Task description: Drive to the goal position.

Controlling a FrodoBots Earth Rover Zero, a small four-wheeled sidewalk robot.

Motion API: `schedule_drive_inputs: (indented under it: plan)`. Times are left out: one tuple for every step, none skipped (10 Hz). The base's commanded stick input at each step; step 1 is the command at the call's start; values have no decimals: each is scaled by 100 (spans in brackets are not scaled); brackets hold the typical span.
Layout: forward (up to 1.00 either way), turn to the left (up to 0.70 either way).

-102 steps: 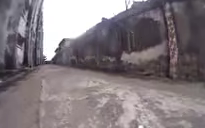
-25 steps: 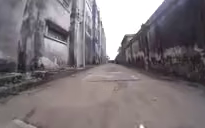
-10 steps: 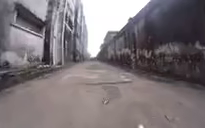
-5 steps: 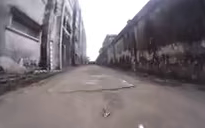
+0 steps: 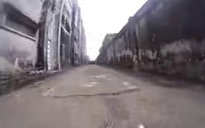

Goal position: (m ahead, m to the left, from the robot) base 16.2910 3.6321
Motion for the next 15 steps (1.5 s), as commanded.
schedule_drive_inputs:
  plan:
    - [50,50]
    - [50,26]
    - [50,0]
    - [50,0]
    - [50,0]
    - [50,0]
    - [50,0]
    - [50,0]
    - [50,0]
    - [50,0]
    - [50,0]
    - [50,0]
    - [50,0]
    - [50,0]
    - [50,0]
